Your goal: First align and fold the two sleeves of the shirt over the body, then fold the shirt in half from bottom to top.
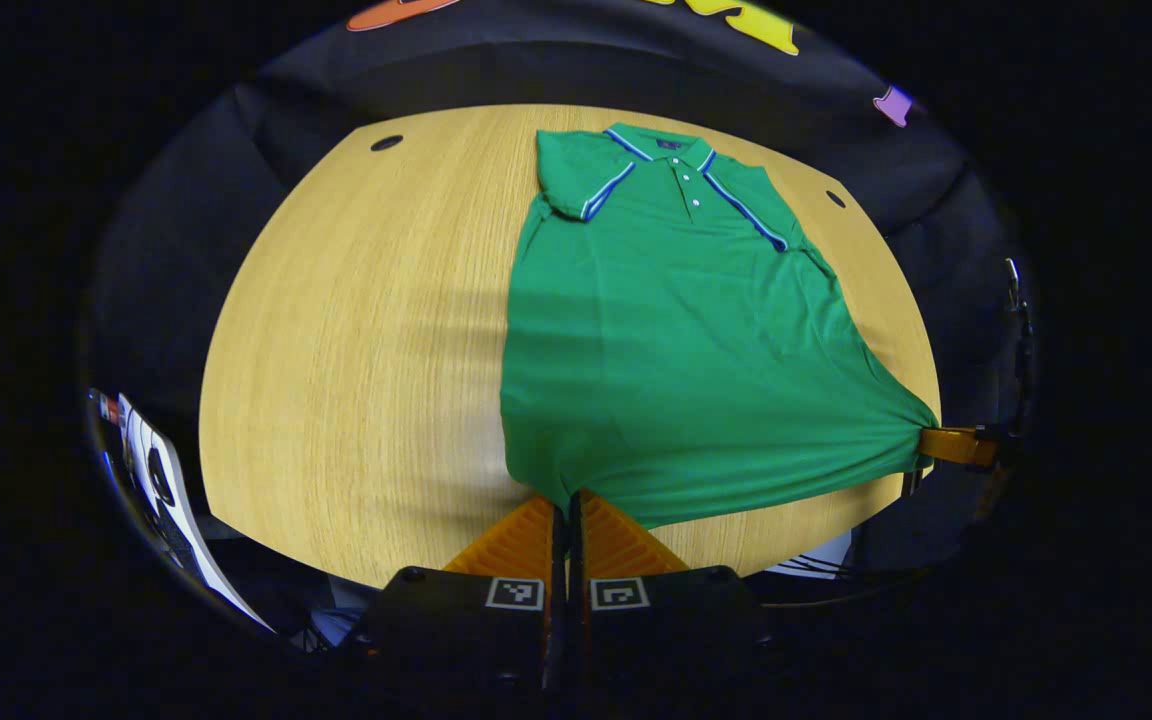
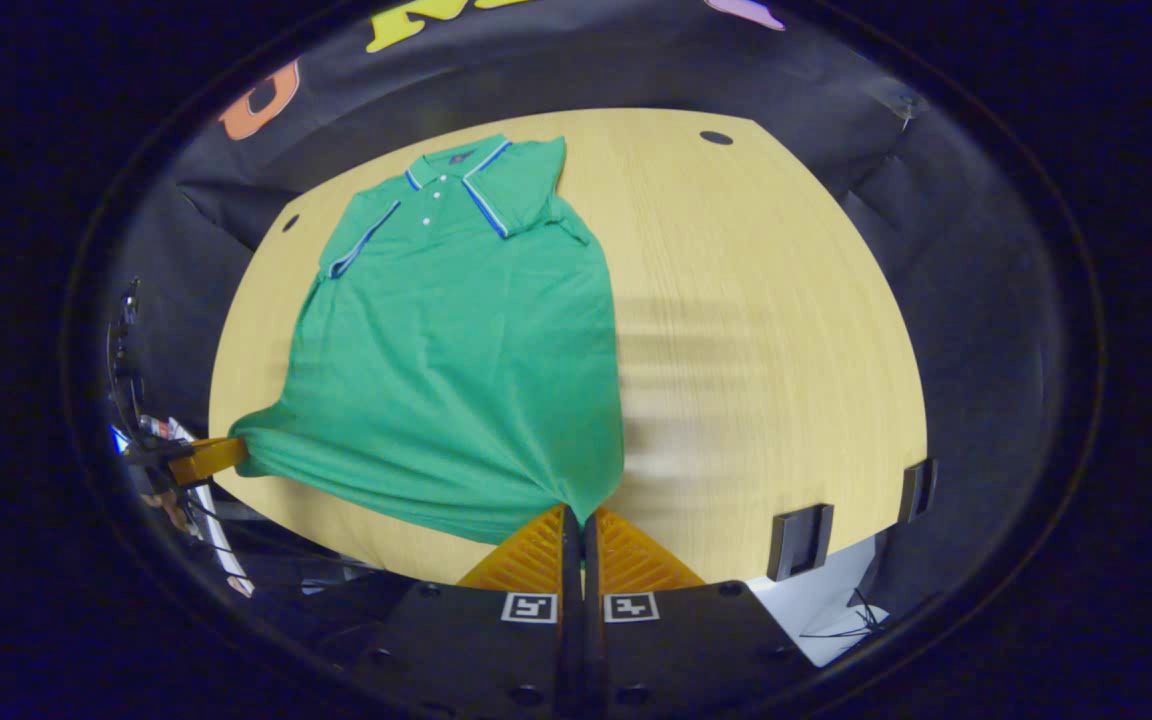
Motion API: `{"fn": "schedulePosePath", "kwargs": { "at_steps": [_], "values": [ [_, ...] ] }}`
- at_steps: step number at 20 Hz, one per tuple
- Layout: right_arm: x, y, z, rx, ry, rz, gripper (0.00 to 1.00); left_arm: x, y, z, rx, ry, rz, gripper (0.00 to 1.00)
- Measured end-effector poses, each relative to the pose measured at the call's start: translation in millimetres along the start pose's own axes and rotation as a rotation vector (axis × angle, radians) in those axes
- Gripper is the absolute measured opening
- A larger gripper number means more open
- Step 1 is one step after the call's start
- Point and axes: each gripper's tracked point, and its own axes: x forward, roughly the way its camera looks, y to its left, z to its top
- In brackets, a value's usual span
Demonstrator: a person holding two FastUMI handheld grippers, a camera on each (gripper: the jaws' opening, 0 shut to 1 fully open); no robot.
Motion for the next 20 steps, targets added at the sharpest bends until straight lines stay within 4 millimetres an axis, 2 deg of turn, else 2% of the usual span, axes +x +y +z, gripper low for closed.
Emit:
{"fn": "schedulePosePath", "kwargs": {
  "at_steps": [2, 3, 4, 6, 9, 11, 12, 14, 20],
  "values": [
    [-10, 7, 21, 0.009, -0.036, 0.012, 0.02, -12, 2, 26, 0.020, -0.042, 0.010, 0.03],
    [-14, 10, 32, 0.010, -0.053, 0.017, 0.02, -18, 0, 30, 0.025, -0.061, 0.006, 0.03],
    [-18, 13, 43, 0.010, -0.074, 0.026, 0.02, -18, -2, 42, 0.038, -0.081, 0.001, 0.03],
    [-24, 19, 68, 0.004, -0.118, 0.040, 0.00, -19, 7, 65, 0.061, -0.117, 0.022, 0.03],
    [-26, 27, 103, -0.001, -0.170, 0.055, 0.02, -19, 13, 101, 0.043, -0.160, 0.025, 0.03],
    [-23, 29, 124, -0.011, -0.196, 0.049, 0.05, -16, 11, 128, 0.019, -0.191, 0.010, 0.03],
    [-21, 33, 136, -0.016, -0.212, 0.050, 0.00, -14, 12, 141, 0.029, -0.208, 0.014, 0.03],
    [-17, 37, 159, -0.021, -0.235, 0.043, 0.02, -9, 17, 167, 0.074, -0.245, 0.033, 0.03],
    [0, 50, 230, -0.046, -0.337, 0.032, 0.02, 18, 22, 229, 0.054, -0.331, 0.044, 0.03]
  ]
}}
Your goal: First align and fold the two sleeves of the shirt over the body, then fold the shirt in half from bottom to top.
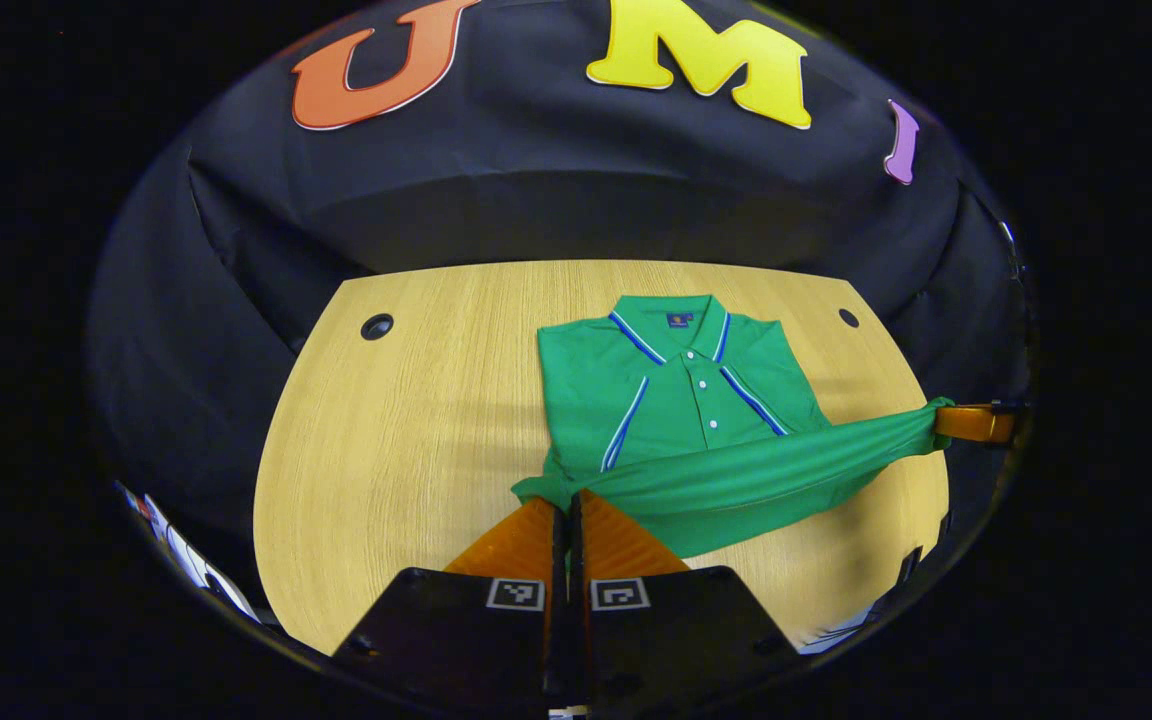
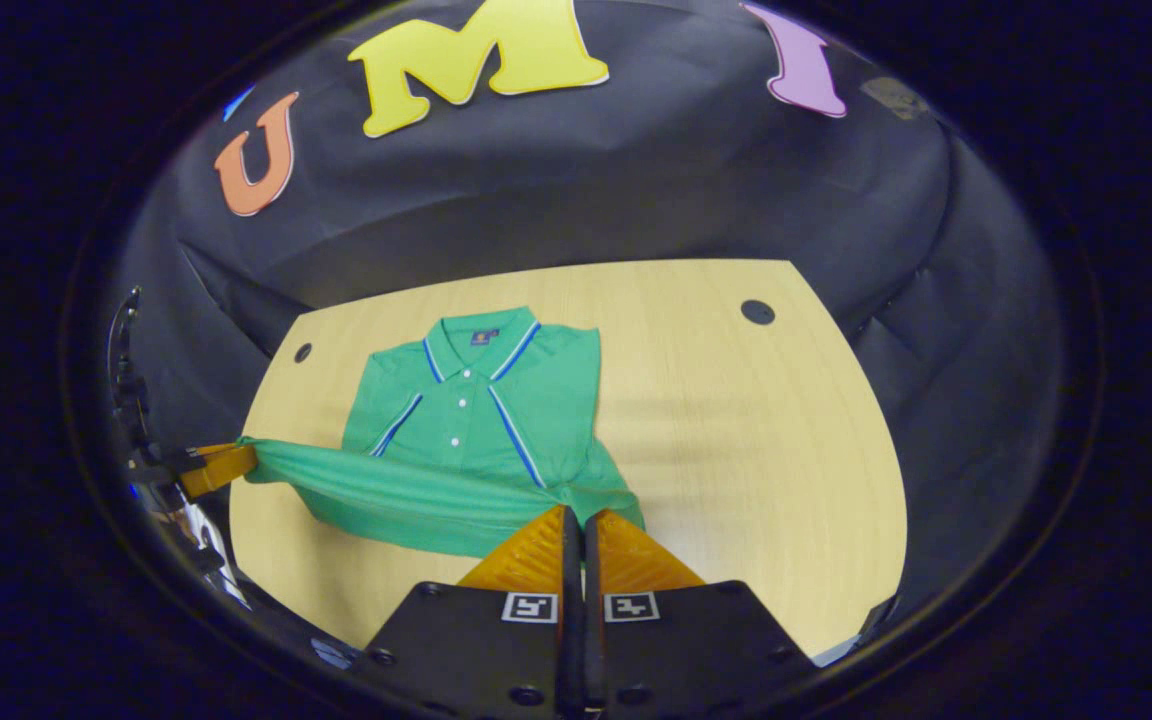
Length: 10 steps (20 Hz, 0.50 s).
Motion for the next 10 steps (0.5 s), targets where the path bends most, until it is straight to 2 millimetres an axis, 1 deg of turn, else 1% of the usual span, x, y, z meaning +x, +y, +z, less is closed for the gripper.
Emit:
{"fn": "schedulePosePath", "kwargs": {
  "at_steps": [1, 2, 3, 5, 9, 10],
  "values": [
    [8, 0, 10, -0.015, -0.019, -0.010, 0.02, 10, 2, 9, -0.002, -0.016, 0.007, 0.03],
    [15, 1, 20, -0.027, -0.040, -0.013, 0.02, 15, 3, 17, -0.004, -0.032, 0.009, 0.03],
    [22, 5, 31, -0.025, -0.060, -0.005, 0.02, 24, 5, 27, -0.007, -0.047, 0.014, 0.03],
    [41, 6, 51, -0.029, -0.101, -0.014, 0.02, 40, 8, 43, -0.011, -0.080, 0.020, 0.03],
    [84, 11, 80, -0.017, -0.159, -0.004, 0.00, 78, 12, 81, -0.037, -0.172, 0.031, 0.03],
    [97, 10, 86, -0.011, -0.171, -0.009, 0.05, 89, 12, 84, -0.042, -0.178, 0.035, 0.03]
  ]
}}
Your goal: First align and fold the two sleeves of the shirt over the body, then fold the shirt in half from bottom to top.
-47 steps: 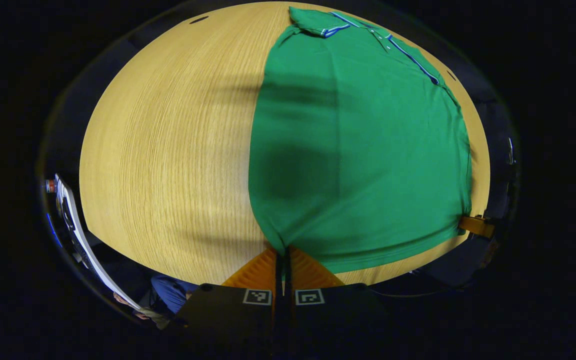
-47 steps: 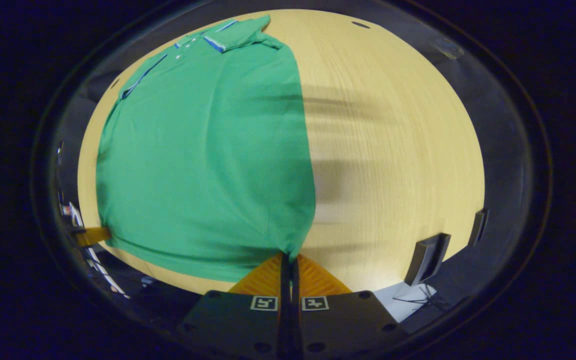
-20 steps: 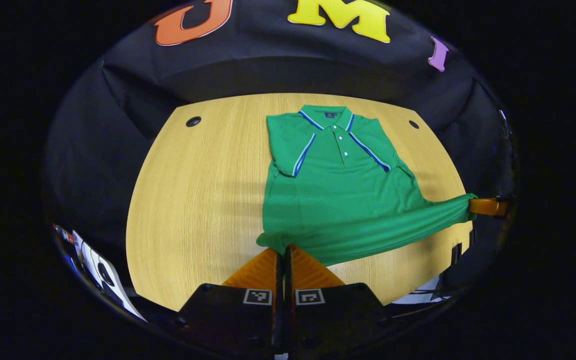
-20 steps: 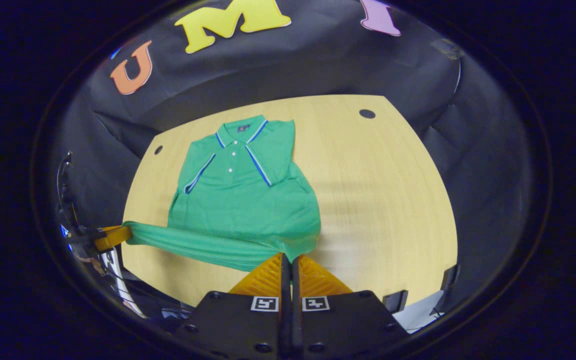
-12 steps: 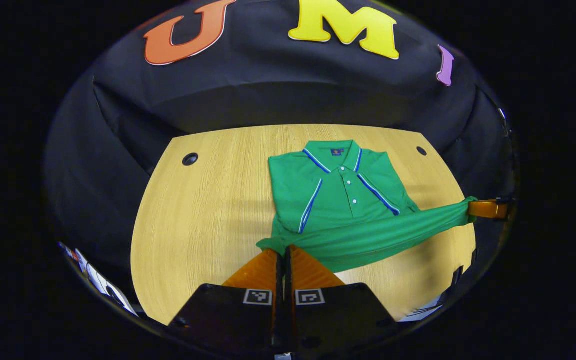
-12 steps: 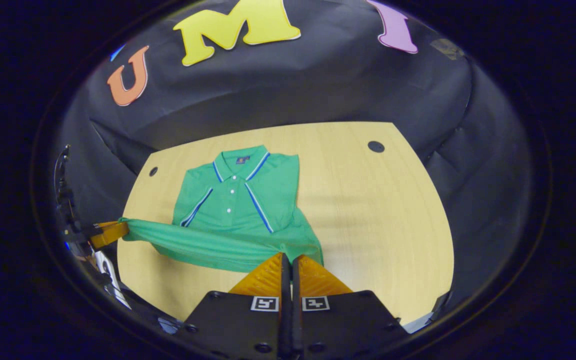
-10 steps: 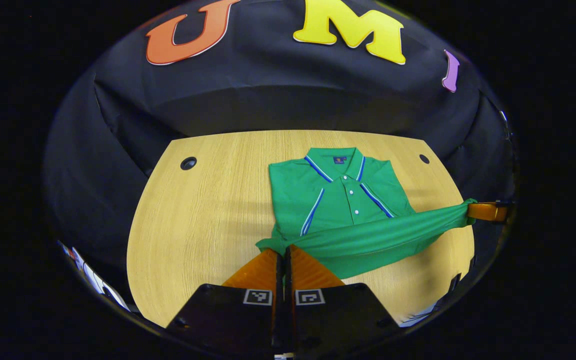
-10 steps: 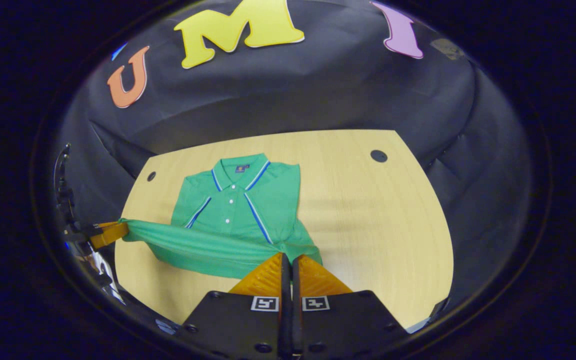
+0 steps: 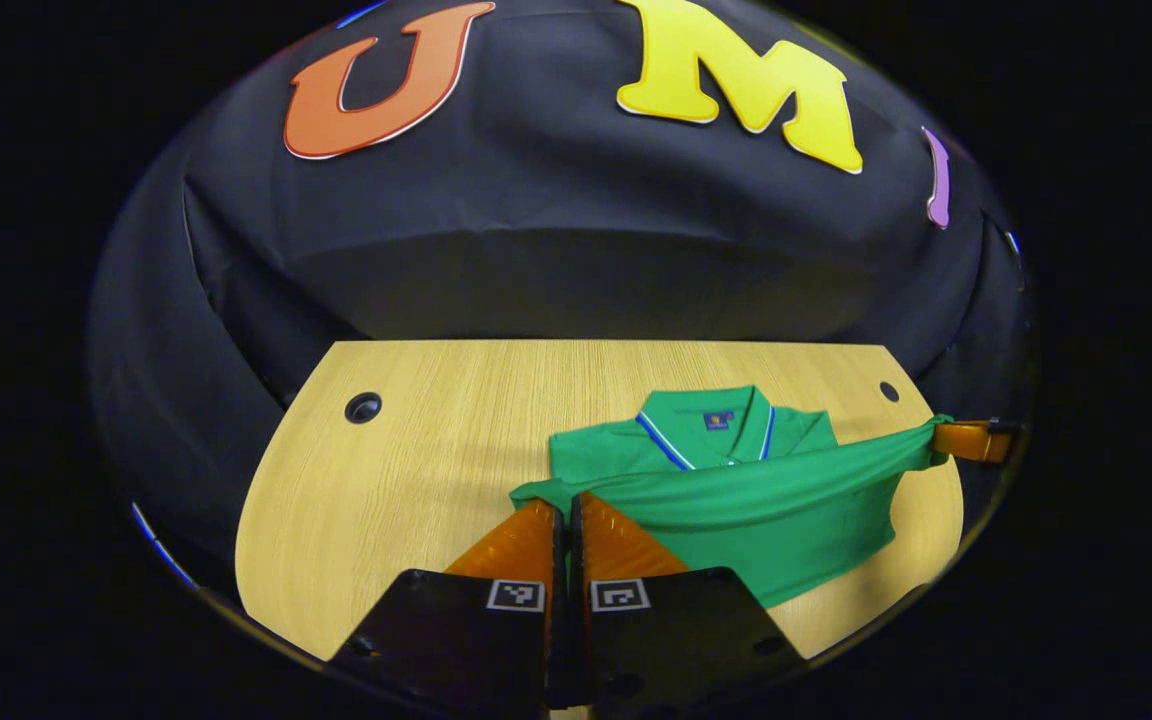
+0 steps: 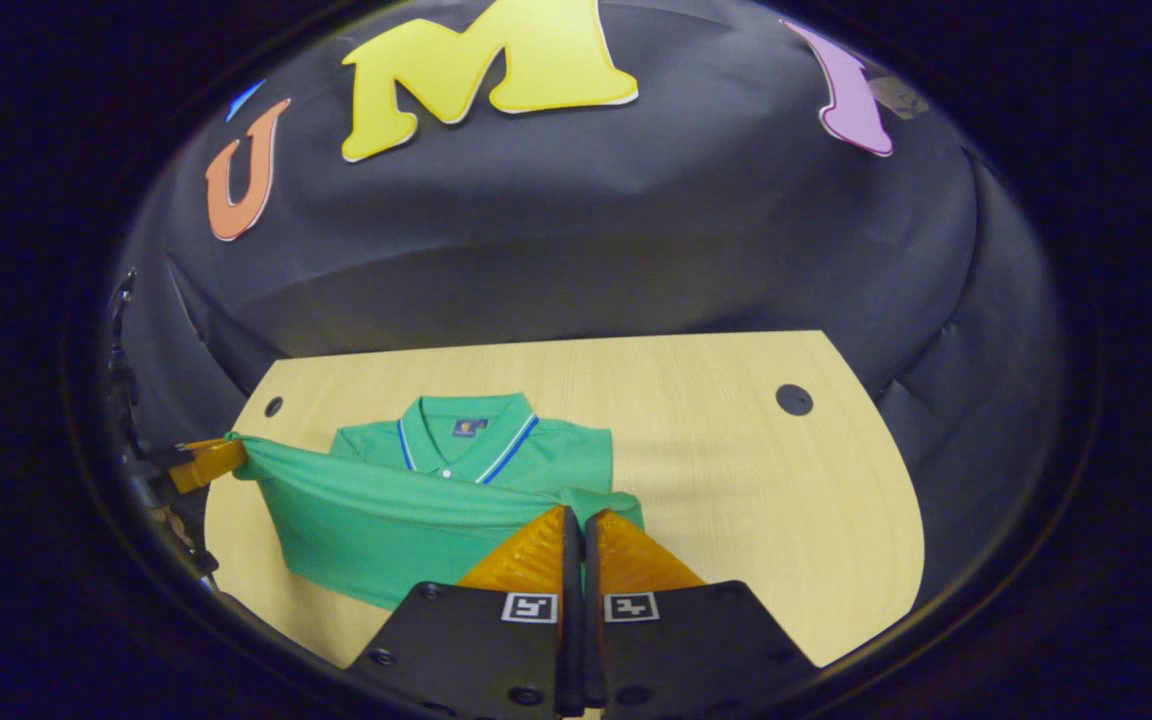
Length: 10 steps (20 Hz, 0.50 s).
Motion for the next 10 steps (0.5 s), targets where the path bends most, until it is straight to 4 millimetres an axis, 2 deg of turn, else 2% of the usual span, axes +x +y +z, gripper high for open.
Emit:
{"fn": "schedulePosePath", "kwargs": {
  "at_steps": [1, 3, 4, 6, 10],
  "values": [
    [14, -2, 5, 0.010, -0.012, -0.006, 0.02, 12, -1, -1, 0.002, -0.001, 0.004, 0.03],
    [41, -3, 12, 0.029, -0.034, -0.004, 0.02, 38, -4, -6, 0.010, 0.009, 0.012, 0.03],
    [55, -3, 14, 0.039, -0.048, 0.001, 0.05, 50, -6, -10, 0.011, 0.014, 0.012, 0.03],
    [80, -2, 16, 0.052, -0.064, 0.008, 0.02, 71, -9, -14, 0.017, 0.026, 0.018, 0.03],
    [121, -8, 16, 0.040, -0.078, -0.026, 0.02, 97, -1, -7, 0.019, -0.008, 0.033, 0.03]
  ]
}}
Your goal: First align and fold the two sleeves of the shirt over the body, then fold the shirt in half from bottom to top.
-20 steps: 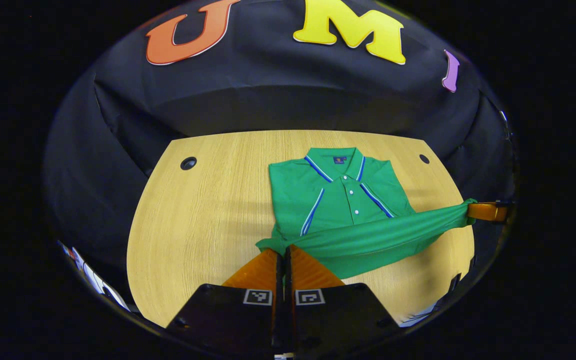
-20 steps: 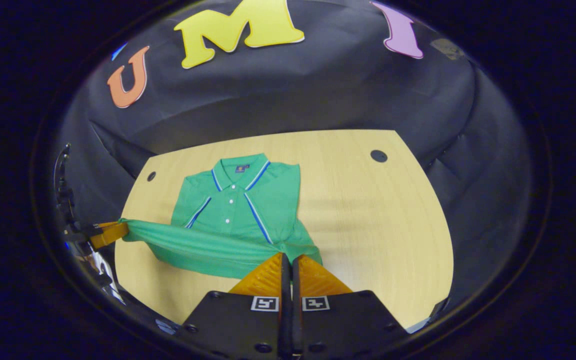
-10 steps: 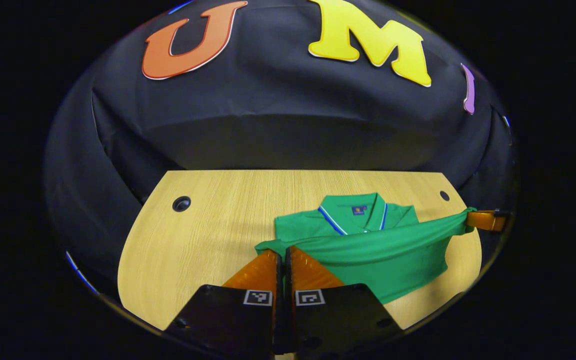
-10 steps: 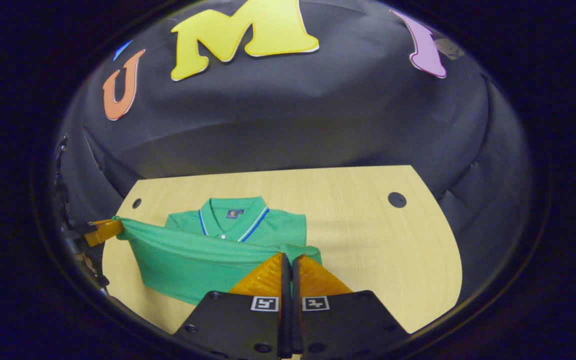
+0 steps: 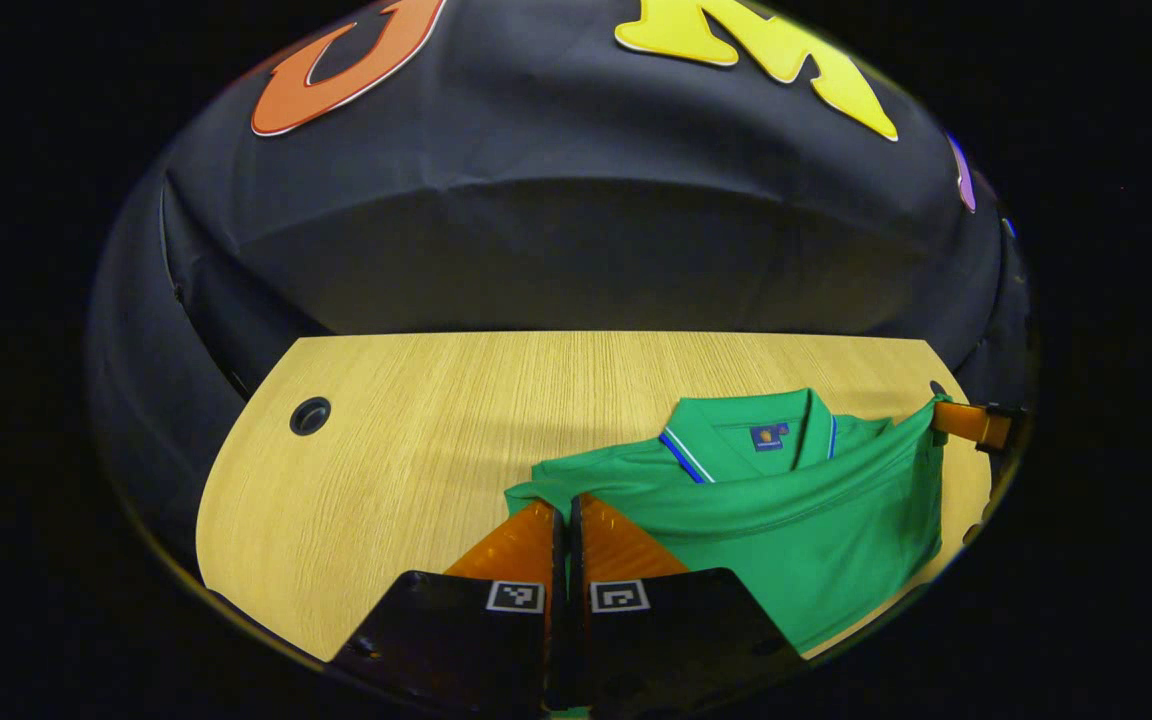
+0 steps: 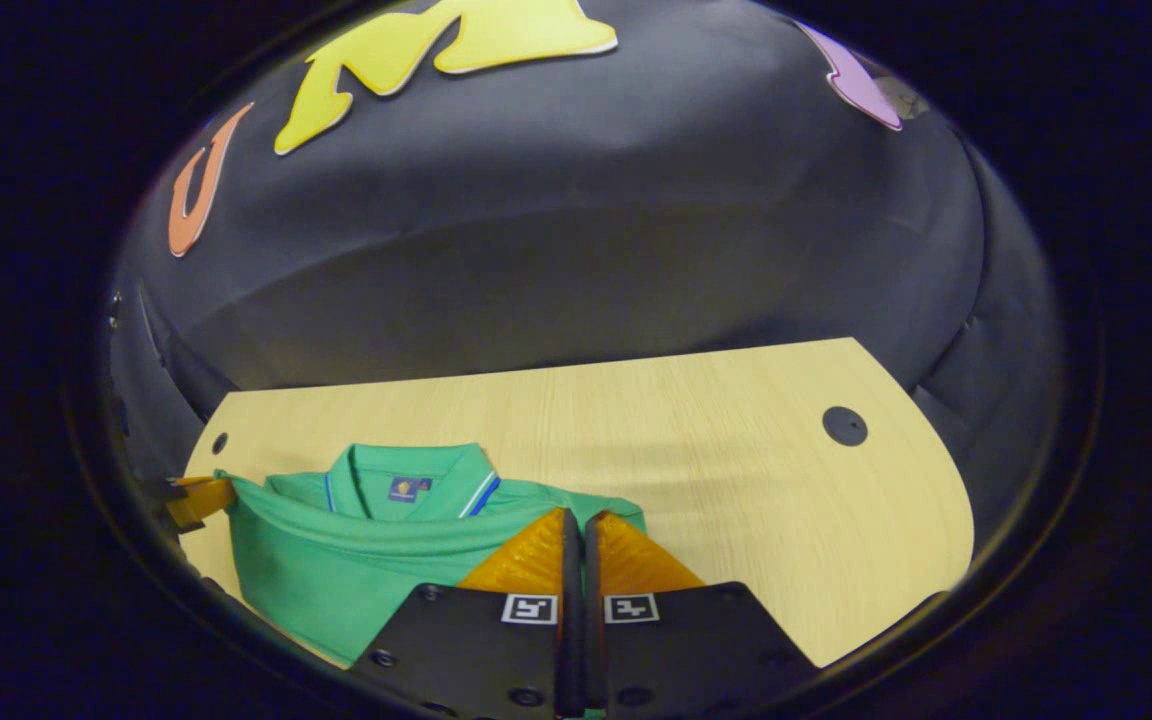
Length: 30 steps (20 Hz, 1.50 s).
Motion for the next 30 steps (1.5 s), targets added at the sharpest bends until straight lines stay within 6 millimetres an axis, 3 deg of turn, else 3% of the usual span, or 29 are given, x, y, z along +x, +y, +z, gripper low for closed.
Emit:
{"fn": "schedulePosePath", "kwargs": {
  "at_steps": [5, 11, 12, 14, 15, 16, 17, 18, 19, 21, 22, 23, 24, 28, 30],
  "values": [
    [26, -1, -12, 0.004, 0.032, -0.012, 0.02, 19, 6, -12, -0.001, 0.037, 0.011, 0.03],
    [35, -7, -21, -0.001, 0.057, -0.047, 0.06, 30, 0, -21, 0.012, 0.062, 0.012, 0.10],
    [34, -6, -20, -0.008, 0.052, -0.048, 0.08, 27, -4, -17, -0.006, 0.050, -0.007, 0.15],
    [29, -4, -17, -0.006, 0.047, -0.043, 0.10, 21, -9, -12, -0.027, 0.033, -0.037, 0.35],
    [27, -4, -16, -0.003, 0.047, -0.046, 0.11, 19, -11, -10, -0.028, 0.033, -0.044, 0.51],
    [23, -4, -14, 0.000, 0.045, -0.042, 0.27, 15, -12, -11, -0.024, 0.041, -0.046, 0.58],
    [18, -4, -12, 0.001, 0.041, -0.038, 0.31, 11, -12, -11, -0.024, 0.045, -0.046, 0.71],
    [11, 0, -9, 0.004, 0.036, -0.022, 0.39, 6, -15, -10, -0.035, 0.047, -0.053, 0.77],
    [4, -1, -6, -0.004, 0.034, -0.030, 0.48, -1, -21, -8, -0.052, 0.049, -0.069, 0.92],
    [-13, 3, 2, -0.009, 0.019, -0.020, 0.65, -15, -21, -6, -0.074, 0.050, -0.068, 0.93],
    [-24, 4, 8, -0.016, 0.002, -0.022, 0.79, -24, -21, -3, -0.081, 0.045, -0.065, 1.00],
    [-37, 6, 15, -0.021, -0.013, -0.016, 0.83, -34, -22, 1, -0.087, 0.037, -0.065, 1.00],
    [-52, 9, 21, -0.024, -0.029, -0.011, 0.90, -45, -22, 6, -0.092, 0.027, -0.059, 0.94],
    [-114, 20, 40, -0.044, -0.091, 0.016, 0.97, -96, -19, 27, -0.108, -0.025, -0.042, 0.95],
    [-151, 23, 49, -0.064, -0.133, 0.020, 0.93, -127, -20, 38, -0.106, -0.057, -0.038, 0.95]
  ]
}}
